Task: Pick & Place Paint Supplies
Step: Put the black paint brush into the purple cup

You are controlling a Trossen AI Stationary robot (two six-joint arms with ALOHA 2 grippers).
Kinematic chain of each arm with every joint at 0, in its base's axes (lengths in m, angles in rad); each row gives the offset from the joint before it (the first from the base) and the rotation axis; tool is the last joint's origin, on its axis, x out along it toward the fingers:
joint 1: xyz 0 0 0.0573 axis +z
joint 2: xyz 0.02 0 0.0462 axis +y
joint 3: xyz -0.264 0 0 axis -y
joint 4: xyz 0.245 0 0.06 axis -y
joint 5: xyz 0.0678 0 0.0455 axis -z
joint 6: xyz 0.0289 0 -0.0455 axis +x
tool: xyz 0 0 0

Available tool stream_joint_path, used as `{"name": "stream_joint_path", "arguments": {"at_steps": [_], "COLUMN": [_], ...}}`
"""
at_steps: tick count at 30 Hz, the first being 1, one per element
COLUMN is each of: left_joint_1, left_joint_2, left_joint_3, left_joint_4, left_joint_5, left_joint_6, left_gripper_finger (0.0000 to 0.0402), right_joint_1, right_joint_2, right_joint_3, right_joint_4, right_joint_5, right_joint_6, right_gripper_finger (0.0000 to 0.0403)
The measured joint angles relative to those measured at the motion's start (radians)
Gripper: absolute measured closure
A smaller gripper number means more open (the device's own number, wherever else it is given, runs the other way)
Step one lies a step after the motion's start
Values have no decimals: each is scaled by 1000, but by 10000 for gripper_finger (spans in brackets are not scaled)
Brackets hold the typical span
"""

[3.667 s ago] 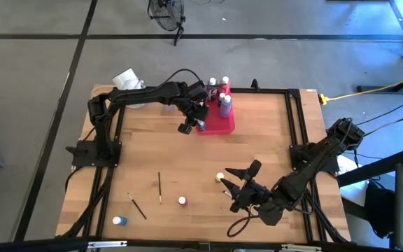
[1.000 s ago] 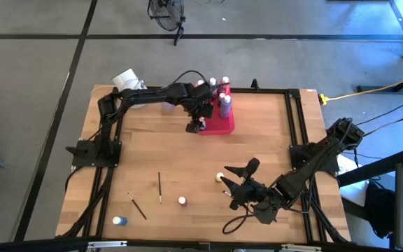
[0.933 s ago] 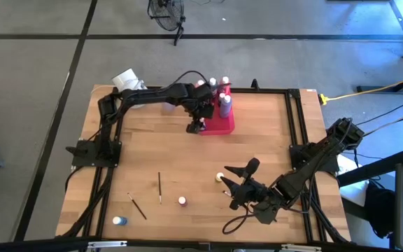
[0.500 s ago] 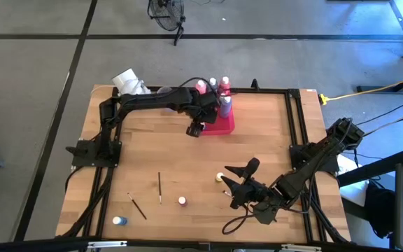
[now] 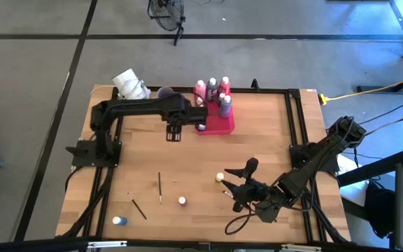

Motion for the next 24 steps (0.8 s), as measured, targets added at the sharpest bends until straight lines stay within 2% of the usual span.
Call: {"name": "stream_joint_path", "arguments": {"at_steps": [3, 7, 13, 18, 22, 24], "left_joint_1": [-9, -27, -82, -116, -126, -124], "left_joint_2": [-79, -192, -436, -637, -746, -776], "left_joint_3": [-54, -133, -370, -619, -806, -886], "left_joint_4": [8, 12, 39, 261, 488, 616], "left_joint_5": [53, 73, 8, -28, 36, 61], "left_joint_6": [-62, -166, -339, -380, -343, -308], "left_gripper_finger": [190, 190, 190, 190, 190, 190], "right_joint_1": [-20, -70, -130, -169, -209, -226], "right_joint_2": [-20, -57, -74, -73, -73, -71], "right_joint_3": [0, 0, 0, 0, 0, 0], "right_joint_4": [-61, -155, -290, -485, -703, -750], "right_joint_5": [-155, -405, -725, -950, -1017, -1048], "right_joint_6": [73, 216, 413, 572, 826, 947], "right_gripper_finger": [202, 202, 202, 202, 202, 202]}}
